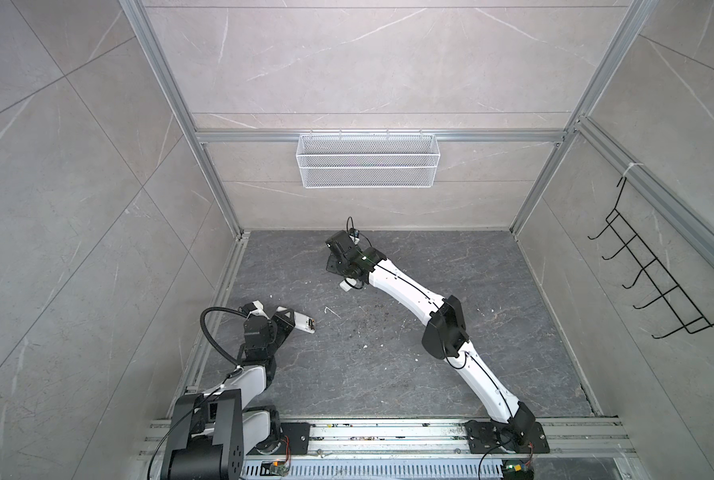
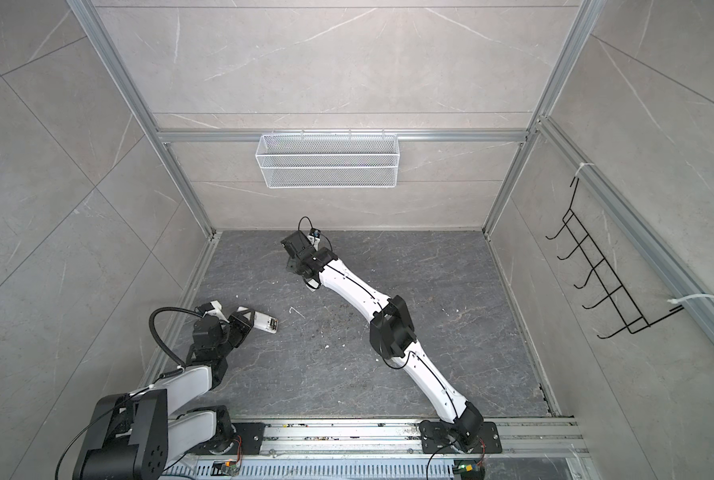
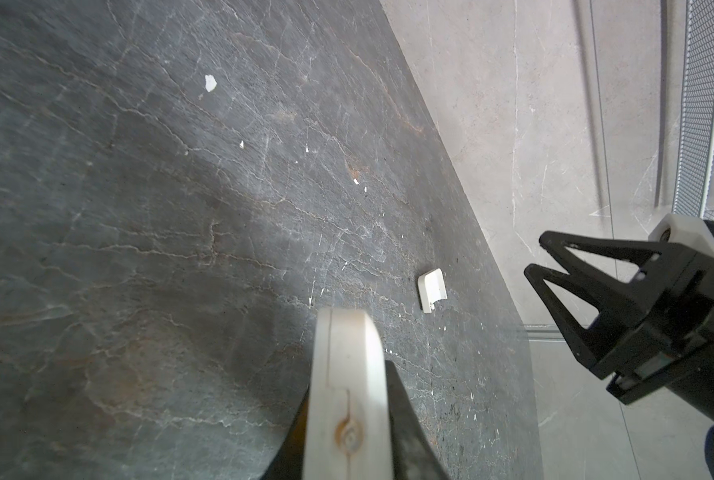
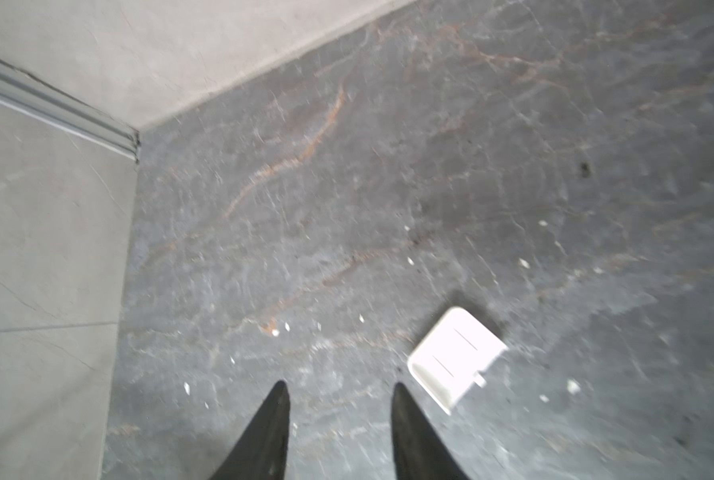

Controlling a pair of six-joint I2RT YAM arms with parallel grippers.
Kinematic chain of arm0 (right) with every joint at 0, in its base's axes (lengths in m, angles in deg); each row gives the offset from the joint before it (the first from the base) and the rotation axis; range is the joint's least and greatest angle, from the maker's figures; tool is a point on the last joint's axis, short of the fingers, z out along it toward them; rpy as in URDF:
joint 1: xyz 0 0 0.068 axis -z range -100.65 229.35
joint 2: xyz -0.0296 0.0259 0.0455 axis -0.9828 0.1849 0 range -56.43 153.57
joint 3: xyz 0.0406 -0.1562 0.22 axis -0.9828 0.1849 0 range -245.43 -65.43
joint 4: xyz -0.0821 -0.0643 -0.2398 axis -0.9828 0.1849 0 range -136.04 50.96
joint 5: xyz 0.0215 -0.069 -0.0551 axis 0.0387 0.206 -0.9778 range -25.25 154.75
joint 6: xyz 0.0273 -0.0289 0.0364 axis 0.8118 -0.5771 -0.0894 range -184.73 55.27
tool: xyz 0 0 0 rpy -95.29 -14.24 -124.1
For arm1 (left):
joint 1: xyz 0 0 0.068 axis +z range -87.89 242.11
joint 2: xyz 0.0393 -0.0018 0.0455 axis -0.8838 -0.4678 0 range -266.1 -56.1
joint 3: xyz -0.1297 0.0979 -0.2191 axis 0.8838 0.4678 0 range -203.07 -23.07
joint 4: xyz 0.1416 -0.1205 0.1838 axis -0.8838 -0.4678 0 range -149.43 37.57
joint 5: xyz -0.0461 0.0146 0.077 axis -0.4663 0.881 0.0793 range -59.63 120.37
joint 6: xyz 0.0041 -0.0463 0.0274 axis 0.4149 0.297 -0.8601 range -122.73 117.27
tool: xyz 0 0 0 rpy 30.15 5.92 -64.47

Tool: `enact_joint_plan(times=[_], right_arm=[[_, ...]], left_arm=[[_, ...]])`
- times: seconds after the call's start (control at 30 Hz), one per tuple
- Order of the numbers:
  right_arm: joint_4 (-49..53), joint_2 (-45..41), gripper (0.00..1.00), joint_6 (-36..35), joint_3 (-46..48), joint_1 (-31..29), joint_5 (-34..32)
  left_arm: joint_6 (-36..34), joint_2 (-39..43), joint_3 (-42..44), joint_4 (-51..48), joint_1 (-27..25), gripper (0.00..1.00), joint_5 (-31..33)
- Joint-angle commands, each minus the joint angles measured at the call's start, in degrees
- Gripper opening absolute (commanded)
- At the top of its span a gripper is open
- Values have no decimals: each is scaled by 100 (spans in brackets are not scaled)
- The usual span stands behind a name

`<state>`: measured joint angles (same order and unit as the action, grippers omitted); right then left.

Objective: Load the batteries into the remote control
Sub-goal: 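Align the open right gripper above the small white battery cover, then lower the right gripper and close its fingers on the white cover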

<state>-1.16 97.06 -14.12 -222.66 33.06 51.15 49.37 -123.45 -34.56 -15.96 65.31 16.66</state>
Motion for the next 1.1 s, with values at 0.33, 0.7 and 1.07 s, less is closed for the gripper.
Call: enact_joint_plan(times=[0.33,0.7,1.07], right_arm=[[300,451,45,71,196,-35,-371],[204,760,44,-112,-17,-45,-335],[55,989,42,-174,23,-46,-199]], left_arm=[[1,-49,-258,376,14,0,-111],[7,-55,-257,371,13,0,-132],[3,-49,-258,371,14,0,-131]])
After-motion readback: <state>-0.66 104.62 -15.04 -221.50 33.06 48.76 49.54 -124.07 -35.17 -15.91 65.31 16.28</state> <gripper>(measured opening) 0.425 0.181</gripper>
